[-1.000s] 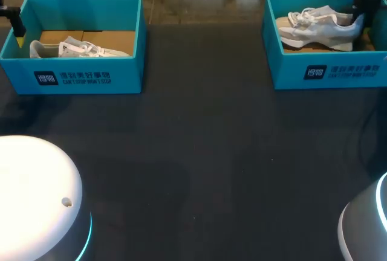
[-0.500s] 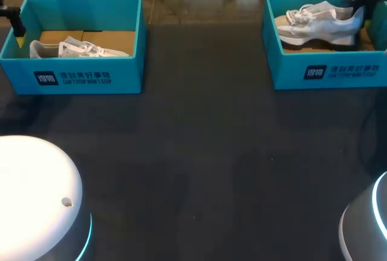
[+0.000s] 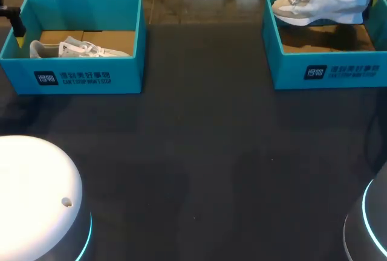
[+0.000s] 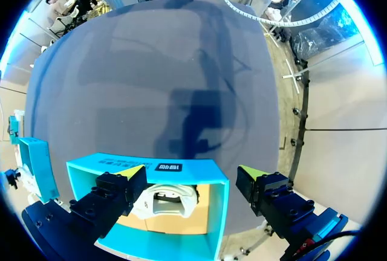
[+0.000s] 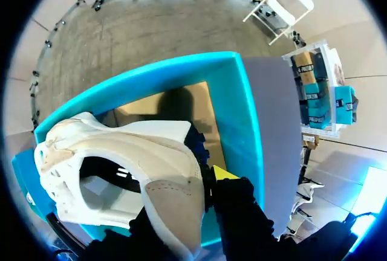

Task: Take the shoe out of the shoebox, open the shoe tongue, remove and reinsert the insole, then place the shoe into the shoebox

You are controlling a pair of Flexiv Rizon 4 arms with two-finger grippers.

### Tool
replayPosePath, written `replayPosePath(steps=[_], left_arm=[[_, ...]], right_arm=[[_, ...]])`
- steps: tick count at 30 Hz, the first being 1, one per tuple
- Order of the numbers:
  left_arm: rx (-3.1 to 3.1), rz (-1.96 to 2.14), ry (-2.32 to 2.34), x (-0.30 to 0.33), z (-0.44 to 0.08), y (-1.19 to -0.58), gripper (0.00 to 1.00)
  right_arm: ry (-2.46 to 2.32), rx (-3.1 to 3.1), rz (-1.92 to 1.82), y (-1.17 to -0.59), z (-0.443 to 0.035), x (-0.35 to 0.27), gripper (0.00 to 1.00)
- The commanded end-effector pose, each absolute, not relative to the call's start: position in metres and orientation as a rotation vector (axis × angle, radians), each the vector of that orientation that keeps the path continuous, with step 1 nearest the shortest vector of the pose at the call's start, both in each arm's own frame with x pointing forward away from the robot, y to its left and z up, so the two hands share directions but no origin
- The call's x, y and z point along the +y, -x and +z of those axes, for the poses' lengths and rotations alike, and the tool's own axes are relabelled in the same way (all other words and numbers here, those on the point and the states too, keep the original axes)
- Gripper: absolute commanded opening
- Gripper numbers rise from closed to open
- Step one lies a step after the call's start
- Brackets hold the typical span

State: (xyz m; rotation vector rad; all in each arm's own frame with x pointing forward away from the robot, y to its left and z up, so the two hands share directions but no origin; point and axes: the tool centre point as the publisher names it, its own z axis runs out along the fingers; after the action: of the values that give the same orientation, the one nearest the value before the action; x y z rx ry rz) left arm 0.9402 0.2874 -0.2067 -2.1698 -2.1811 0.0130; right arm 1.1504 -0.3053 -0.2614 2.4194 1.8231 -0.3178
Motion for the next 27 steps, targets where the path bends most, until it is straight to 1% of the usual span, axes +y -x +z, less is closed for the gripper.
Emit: replayPosePath(steps=[1,6,27], left_arm=[[-2.181,0.007,2.171,0.287,-0.207,-0.939,1.0],[-2.181,0.007,2.171,0.287,-0.207,-0.939,1.0],[-2.181,0.007,2.171,0.287,-0.207,-0.939,1.0]], right_arm=[[-2.385,1.788,-0.303,-1.133,-0.203,-0.283,0.0],[-2.406,1.687,-0.379,-1.127,-0.183,-0.28,0.0],[-2.406,1.687,-0.379,-1.127,-0.183,-0.28,0.0]])
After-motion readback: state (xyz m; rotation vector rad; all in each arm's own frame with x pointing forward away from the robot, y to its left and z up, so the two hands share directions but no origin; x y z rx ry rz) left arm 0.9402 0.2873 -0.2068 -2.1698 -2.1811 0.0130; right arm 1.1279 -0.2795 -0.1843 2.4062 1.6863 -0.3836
